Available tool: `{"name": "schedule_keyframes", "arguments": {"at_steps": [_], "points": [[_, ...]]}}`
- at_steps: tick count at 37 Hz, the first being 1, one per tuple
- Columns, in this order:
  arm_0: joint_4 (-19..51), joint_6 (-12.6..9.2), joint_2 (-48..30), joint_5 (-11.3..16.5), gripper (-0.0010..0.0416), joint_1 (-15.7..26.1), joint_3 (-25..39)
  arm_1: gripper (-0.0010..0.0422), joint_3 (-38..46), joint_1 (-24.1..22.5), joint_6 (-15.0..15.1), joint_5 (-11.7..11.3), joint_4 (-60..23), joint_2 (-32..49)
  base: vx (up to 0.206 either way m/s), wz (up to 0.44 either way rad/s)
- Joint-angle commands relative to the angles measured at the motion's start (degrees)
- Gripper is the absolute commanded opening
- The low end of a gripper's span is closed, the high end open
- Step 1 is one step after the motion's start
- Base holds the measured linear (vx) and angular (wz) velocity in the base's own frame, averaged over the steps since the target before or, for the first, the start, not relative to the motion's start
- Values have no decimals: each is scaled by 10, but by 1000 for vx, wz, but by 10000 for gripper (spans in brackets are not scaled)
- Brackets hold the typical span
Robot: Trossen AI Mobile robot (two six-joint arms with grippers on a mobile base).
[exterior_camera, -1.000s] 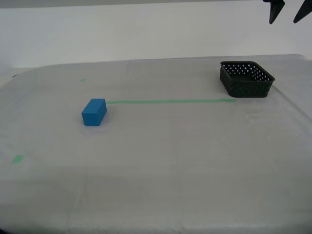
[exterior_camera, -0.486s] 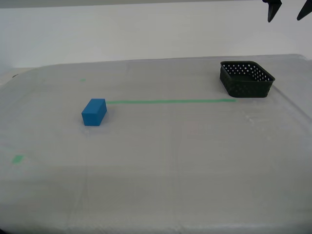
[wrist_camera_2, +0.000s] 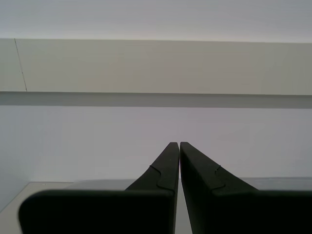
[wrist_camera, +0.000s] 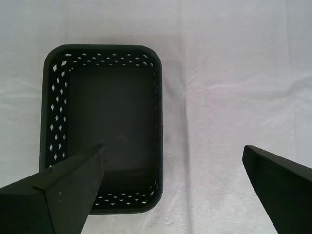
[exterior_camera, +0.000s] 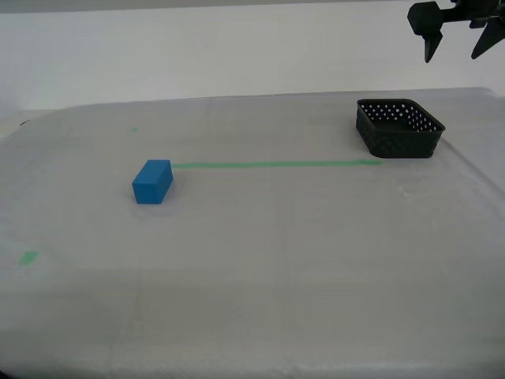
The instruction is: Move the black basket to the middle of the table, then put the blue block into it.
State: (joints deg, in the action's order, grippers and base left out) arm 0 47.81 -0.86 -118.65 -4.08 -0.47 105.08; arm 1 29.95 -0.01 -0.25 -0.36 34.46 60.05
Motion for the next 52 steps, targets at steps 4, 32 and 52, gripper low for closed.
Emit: {"name": "schedule_keyframes", "arguments": {"at_steps": [4,32,52], "points": [[-23,-4,-1,8,389,0,0,0,0,0,1,0,3,0,0,0],[-36,-11,-57,47,389,-25,23,0,0,0,1,0,3,0,0,0],[25,-4,-183,60,389,-23,143,0,0,0,1,0,0,0,0,0]]}}
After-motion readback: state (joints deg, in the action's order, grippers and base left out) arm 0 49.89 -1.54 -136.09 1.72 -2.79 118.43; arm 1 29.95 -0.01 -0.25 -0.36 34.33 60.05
